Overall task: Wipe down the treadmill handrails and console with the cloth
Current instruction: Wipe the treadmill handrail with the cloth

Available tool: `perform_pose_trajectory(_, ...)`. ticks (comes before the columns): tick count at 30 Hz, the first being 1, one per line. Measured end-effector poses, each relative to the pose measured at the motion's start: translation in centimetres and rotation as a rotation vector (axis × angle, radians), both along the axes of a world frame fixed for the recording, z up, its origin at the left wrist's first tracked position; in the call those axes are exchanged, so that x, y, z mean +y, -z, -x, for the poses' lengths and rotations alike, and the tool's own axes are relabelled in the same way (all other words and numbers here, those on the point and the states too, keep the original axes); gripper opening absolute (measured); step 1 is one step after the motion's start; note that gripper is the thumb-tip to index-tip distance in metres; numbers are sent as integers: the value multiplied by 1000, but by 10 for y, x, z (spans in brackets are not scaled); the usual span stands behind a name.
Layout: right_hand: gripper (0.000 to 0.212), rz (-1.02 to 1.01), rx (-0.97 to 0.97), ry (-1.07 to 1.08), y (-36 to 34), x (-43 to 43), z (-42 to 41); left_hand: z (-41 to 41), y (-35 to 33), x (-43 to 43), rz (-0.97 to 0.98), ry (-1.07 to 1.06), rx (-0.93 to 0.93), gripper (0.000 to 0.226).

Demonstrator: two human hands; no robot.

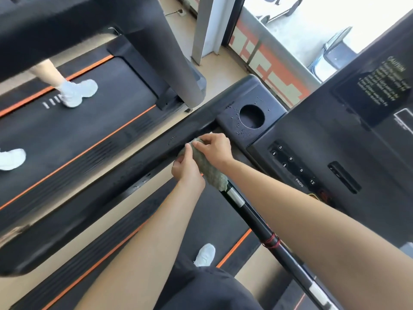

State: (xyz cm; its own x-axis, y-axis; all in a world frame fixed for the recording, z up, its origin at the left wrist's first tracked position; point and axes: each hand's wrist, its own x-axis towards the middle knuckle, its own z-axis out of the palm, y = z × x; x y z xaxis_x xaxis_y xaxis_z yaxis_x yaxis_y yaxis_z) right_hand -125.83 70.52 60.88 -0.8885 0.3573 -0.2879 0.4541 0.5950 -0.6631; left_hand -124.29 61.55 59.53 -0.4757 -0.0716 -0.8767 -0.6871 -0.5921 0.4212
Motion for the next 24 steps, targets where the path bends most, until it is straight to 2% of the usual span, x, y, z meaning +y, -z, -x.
perform_pose_trajectory(4,20,61,-93,-109,-3,13,-4,-6,4,-4,34,75,76,32)
perform_pose_trajectory(6,9,78,-116,-185,-3,23,-17,-12,7,-6,52,128,111,33)
perform_pose_trajectory(9,7,122,-121,-251,-4,32,-44,-27,14,-3,85,223,145,37)
perform_pose_trajectory(11,29,107,-124,-285,-5,37,-65,-42,21,0,93,274,163,40)
perform_pose_trajectory(13,39,60,-143,-328,-10,45,-88,-61,26,4,77,331,185,39)
perform_pose_trajectory(19,54,45,-213,-326,-16,74,-173,-133,25,15,-27,537,209,31)
perform_pose_trajectory(24,57,50,-182,-249,-17,88,-234,-179,20,25,-114,645,189,29)
